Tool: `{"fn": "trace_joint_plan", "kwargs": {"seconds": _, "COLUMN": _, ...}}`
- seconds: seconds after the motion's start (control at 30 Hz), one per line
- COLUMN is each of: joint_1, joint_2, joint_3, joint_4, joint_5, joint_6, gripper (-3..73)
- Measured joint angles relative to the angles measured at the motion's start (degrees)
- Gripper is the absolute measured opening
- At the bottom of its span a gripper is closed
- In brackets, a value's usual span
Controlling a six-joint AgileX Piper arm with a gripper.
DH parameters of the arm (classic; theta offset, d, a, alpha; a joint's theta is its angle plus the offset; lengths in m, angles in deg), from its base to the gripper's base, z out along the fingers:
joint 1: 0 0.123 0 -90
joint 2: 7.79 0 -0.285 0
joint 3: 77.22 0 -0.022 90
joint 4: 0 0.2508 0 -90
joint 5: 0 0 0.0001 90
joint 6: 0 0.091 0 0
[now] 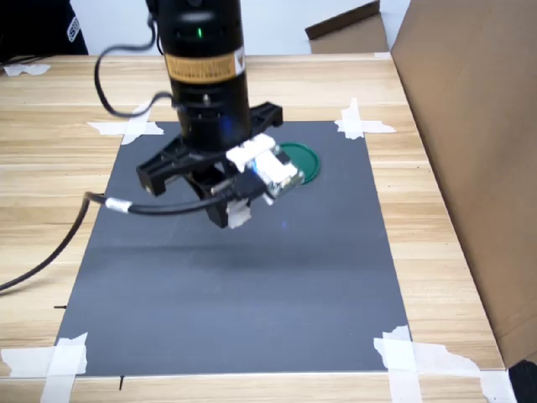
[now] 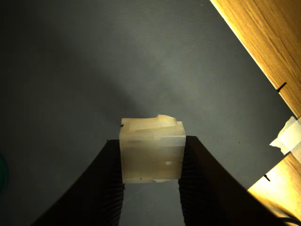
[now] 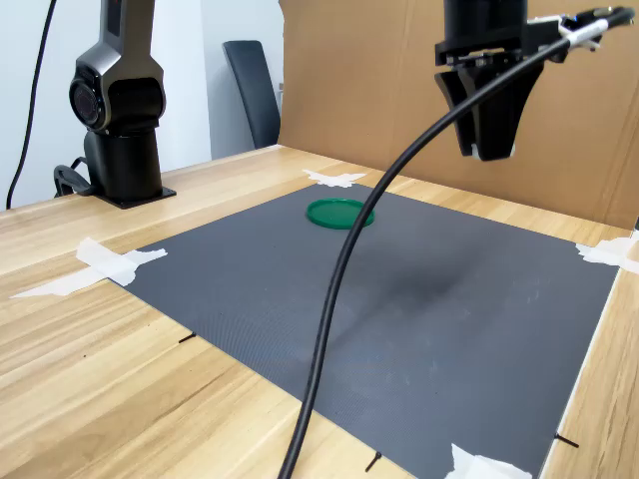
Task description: Grasp a white terminal and put it in the green lid.
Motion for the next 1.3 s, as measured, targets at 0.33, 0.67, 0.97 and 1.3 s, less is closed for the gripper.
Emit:
{"fn": "trace_joint_plan", "kwargs": {"seconds": 0.33, "joint_1": 0.0, "joint_2": -15.5, "joint_3": 25.5, "joint_4": 3.9, "joint_5": -8.3, "joint_6": -7.6, "gripper": 26.4}}
{"fn": "trace_joint_plan", "kwargs": {"seconds": 0.67, "joint_1": 12.7, "joint_2": -20.3, "joint_3": 35.8, "joint_4": 1.0, "joint_5": -9.1, "joint_6": -0.4, "gripper": 26.4}}
{"fn": "trace_joint_plan", "kwargs": {"seconds": 0.97, "joint_1": 18.8, "joint_2": -24.8, "joint_3": 46.0, "joint_4": -1.3, "joint_5": -16.6, "joint_6": 5.8, "gripper": 26.4}}
{"fn": "trace_joint_plan", "kwargs": {"seconds": 1.3, "joint_1": 18.8, "joint_2": -25.1, "joint_3": 51.0, "joint_4": -0.6, "joint_5": -23.0, "joint_6": 5.7, "gripper": 26.4}}
